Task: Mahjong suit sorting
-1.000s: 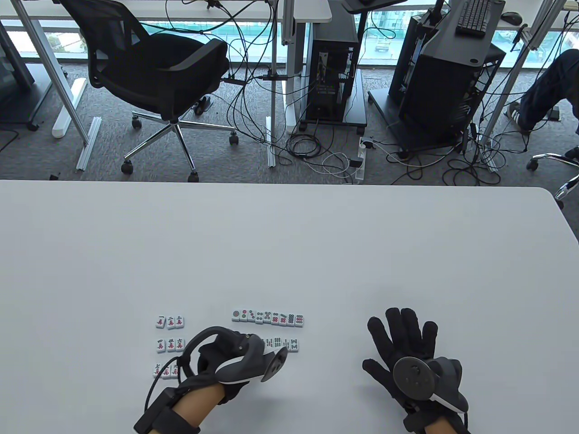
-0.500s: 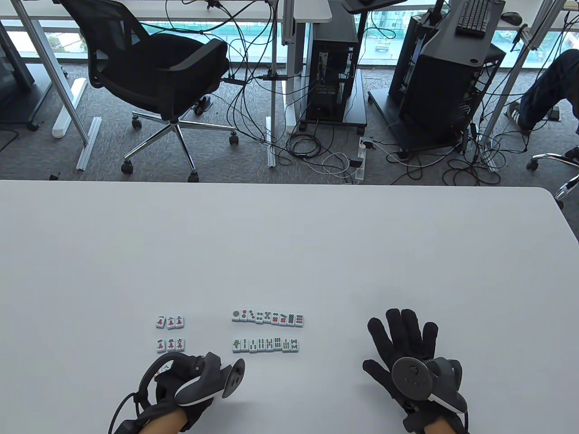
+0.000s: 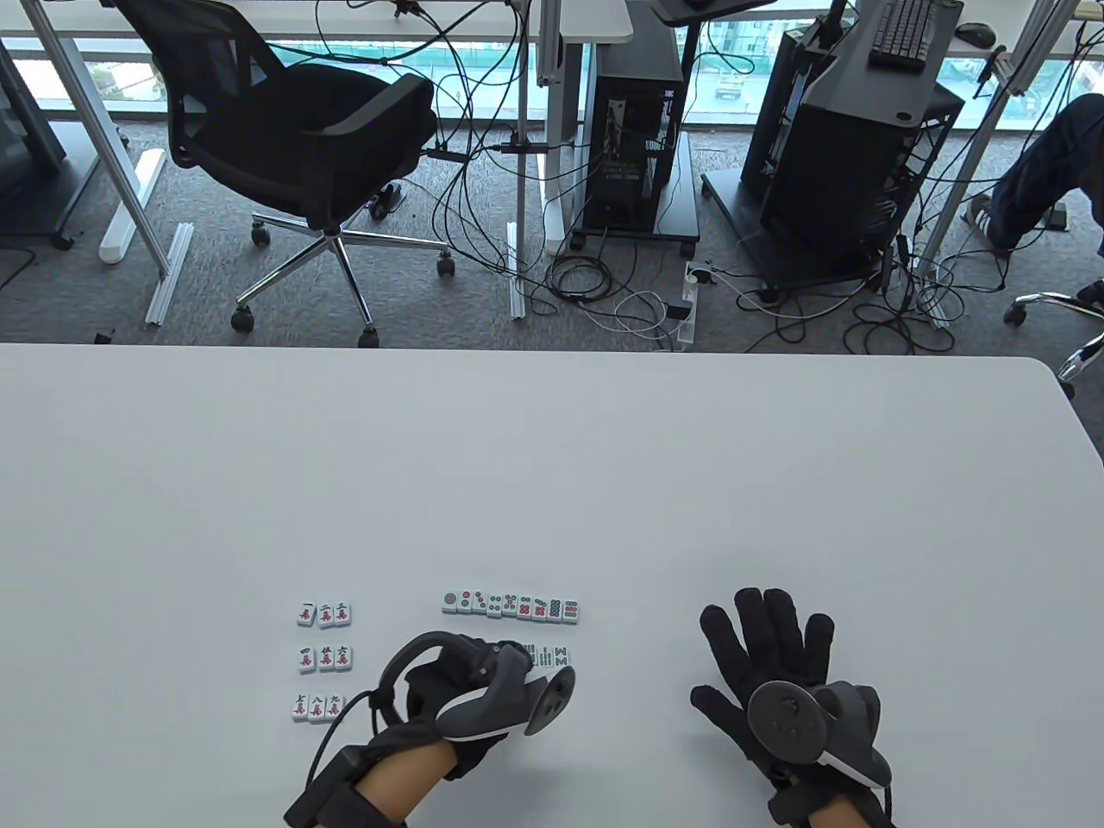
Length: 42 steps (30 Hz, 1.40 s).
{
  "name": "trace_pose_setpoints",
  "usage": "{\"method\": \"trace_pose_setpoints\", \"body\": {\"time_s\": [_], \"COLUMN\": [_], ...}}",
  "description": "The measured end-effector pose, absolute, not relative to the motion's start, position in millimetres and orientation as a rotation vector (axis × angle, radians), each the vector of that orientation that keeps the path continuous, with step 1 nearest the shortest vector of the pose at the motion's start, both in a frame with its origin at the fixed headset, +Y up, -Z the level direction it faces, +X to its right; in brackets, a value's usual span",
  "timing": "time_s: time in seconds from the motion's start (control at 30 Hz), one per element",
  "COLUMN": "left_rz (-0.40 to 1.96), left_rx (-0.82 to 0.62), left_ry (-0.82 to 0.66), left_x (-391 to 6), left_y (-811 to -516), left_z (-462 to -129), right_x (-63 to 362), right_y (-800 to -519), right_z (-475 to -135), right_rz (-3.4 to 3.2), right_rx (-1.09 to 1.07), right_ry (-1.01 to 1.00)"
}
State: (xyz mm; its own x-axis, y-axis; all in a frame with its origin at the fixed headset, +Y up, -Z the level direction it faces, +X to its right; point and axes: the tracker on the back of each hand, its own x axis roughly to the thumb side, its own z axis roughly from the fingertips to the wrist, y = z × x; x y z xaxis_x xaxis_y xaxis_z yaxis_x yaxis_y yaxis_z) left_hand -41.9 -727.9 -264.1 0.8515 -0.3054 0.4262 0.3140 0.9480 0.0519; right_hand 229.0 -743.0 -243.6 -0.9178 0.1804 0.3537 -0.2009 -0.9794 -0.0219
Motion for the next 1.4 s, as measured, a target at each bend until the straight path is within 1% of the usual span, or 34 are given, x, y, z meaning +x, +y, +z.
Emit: {"method": "trace_pose_setpoints", "body": {"time_s": [0.07,0.17,0.33,0.5,0.6,0.67,0.93,1.0,1.07,1.17,1.3,1.4], "left_rz": [-0.324,-0.308,-0.348,-0.391,-0.36,-0.378,-0.445,-0.448,-0.459,-0.474,-0.447,-0.441], "left_rx": [-0.013,-0.042,-0.071,-0.127,-0.127,-0.153,-0.119,-0.087,0.006,0.081,0.061,0.038], "left_ry": [-0.458,-0.461,-0.451,-0.437,-0.451,-0.451,-0.472,-0.479,-0.498,-0.497,-0.457,-0.372], "left_x": [-25,-5,11,12,10,10,8,4,-5,-29,-74,-118], "left_y": [-728,-733,-743,-754,-755,-758,-756,-752,-746,-736,-729,-725], "left_z": [-274,-288,-304,-312,-312,-311,-302,-297,-289,-279,-276,-277], "right_x": [229,229,229,230,230,230,230,231,231,232,232,233], "right_y": [-743,-743,-743,-743,-744,-744,-744,-744,-744,-744,-743,-743], "right_z": [-243,-243,-243,-243,-243,-243,-243,-243,-244,-244,-244,-244], "right_rz": [2.895,2.889,2.873,2.864,2.868,2.871,2.887,2.888,2.89,2.893,2.9,2.903], "right_rx": [0.53,0.535,0.534,0.532,0.534,0.533,0.527,0.522,0.517,0.511,0.505,0.5], "right_ry": [-0.084,-0.086,-0.087,-0.091,-0.085,-0.084,-0.08,-0.082,-0.085,-0.084,-0.08,-0.076]}}
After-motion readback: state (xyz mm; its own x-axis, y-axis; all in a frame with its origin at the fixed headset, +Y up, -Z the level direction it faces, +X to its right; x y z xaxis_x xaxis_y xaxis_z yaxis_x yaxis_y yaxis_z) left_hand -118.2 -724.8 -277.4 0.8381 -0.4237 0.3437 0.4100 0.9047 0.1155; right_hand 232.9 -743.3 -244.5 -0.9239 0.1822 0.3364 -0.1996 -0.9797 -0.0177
